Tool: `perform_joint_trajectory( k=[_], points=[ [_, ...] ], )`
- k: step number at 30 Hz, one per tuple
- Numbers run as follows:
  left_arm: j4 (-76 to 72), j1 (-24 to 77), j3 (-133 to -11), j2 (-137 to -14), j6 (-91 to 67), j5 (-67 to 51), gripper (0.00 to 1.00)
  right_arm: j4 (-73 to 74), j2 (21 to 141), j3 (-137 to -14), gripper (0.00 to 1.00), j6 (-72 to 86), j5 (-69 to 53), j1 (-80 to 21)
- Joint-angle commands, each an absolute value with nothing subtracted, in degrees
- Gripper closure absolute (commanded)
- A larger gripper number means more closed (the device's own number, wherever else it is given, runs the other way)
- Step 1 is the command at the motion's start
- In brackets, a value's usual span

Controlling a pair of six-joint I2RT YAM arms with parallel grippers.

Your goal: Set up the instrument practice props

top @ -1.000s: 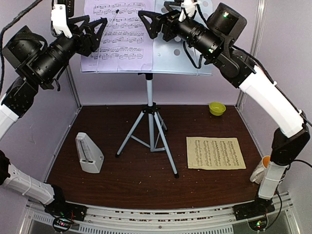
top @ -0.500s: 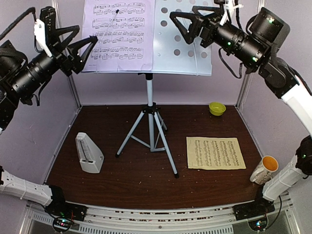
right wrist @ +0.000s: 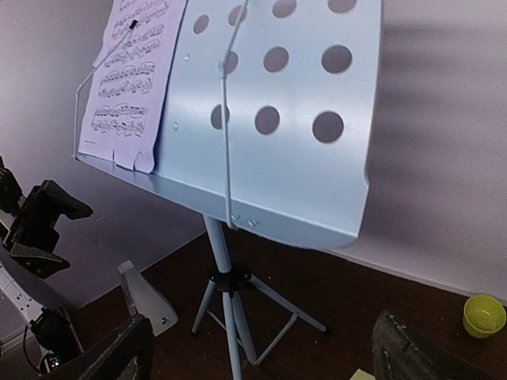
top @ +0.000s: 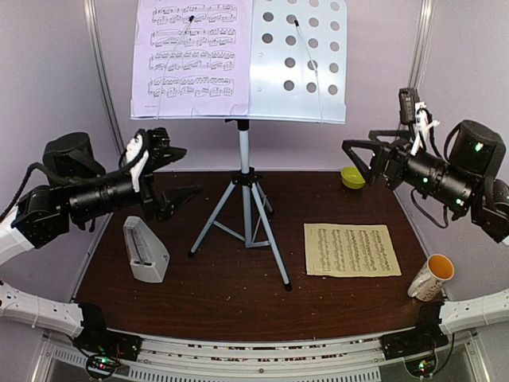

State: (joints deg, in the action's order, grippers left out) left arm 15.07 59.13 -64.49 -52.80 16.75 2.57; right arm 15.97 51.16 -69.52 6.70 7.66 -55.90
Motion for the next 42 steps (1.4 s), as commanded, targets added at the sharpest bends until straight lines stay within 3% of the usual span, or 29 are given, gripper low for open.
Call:
perform_joint_trajectory(
  k=[1,9,18,31,42],
  points=[
    [14.0,60.6,-61.5,-54.7,16.0,1.4,0.25,21.0,45.9,-58.2,0.06,16.6,16.2,-56.1],
    [9.4,60.9,-60.0,-58.7,14.1,0.4,0.26,27.5,47.4,-42.8,0.17,18.1,22.5,-58.1],
    [7.9,60.9,-60.4,-60.3,12.4,2.9,0.26,27.6,66.1,-41.0,0.27,17.0,33.7,-65.7],
    [8.4,60.9,-60.3,-59.0,12.5,4.4,0.26,32.4,92.8,-53.7,0.40,14.0,35.1,-71.3],
    [8.0,60.8,-60.4,-58.4,13.8,4.4,0.25,35.9,103.8,-59.1,0.46,15.6,34.7,-70.8]
  ],
)
